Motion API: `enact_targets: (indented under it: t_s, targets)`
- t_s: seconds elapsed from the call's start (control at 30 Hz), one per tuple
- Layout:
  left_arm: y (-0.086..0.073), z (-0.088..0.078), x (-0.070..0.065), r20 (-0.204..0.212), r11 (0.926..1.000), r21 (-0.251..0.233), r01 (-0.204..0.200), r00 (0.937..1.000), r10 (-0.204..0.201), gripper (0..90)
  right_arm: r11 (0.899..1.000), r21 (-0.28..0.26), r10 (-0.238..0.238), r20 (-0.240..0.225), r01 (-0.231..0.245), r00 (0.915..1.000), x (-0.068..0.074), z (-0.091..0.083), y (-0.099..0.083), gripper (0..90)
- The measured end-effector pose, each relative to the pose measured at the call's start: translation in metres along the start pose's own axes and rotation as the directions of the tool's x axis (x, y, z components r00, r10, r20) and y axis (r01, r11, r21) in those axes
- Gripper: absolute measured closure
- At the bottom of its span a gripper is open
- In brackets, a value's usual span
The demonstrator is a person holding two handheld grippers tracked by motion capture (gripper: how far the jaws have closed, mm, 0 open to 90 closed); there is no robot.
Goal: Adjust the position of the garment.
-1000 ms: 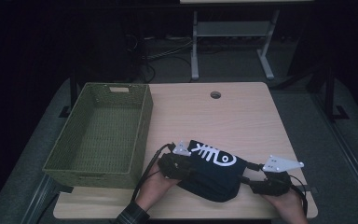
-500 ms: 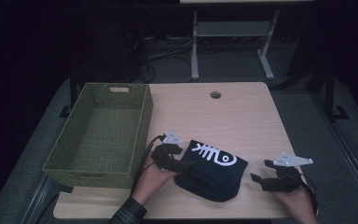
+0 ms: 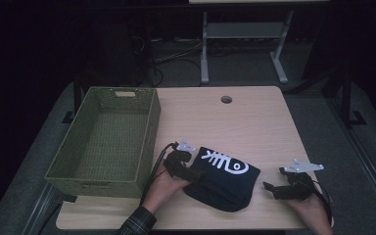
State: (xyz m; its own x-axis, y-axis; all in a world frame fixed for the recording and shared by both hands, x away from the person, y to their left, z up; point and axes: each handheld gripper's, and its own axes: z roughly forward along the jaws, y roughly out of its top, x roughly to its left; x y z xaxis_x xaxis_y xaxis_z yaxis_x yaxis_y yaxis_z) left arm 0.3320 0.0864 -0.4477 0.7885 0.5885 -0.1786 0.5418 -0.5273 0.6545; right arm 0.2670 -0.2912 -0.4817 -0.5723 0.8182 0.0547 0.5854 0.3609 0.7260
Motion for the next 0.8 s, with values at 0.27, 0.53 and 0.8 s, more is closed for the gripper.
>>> enact_targets:
  t_s: [0.27,0.53,0.8]
  targets:
    - [-0.005,0.013,-0.001,-0.002,0.9993,0.036,-0.003,1.0,0.003,12.9,1.0,0.002,-0.009,0.002,0.009,1.0,0.0,0.001,0.0,12.6]
    - [-0.006,0.015,-0.001,0.011,0.9987,0.05,0.0,0.9999,0.0,12.8,1.0,0.001,-0.009,0.0,0.009,1.0,0.0,0.001,0.0,12.5]
    - [-0.005,0.015,-0.002,0.039,0.9991,0.042,-0.011,0.9992,0.009,25.8,1.0,0.01,-0.029,0.006,0.029,0.9996,0.002,0.002,0.001,12.2]
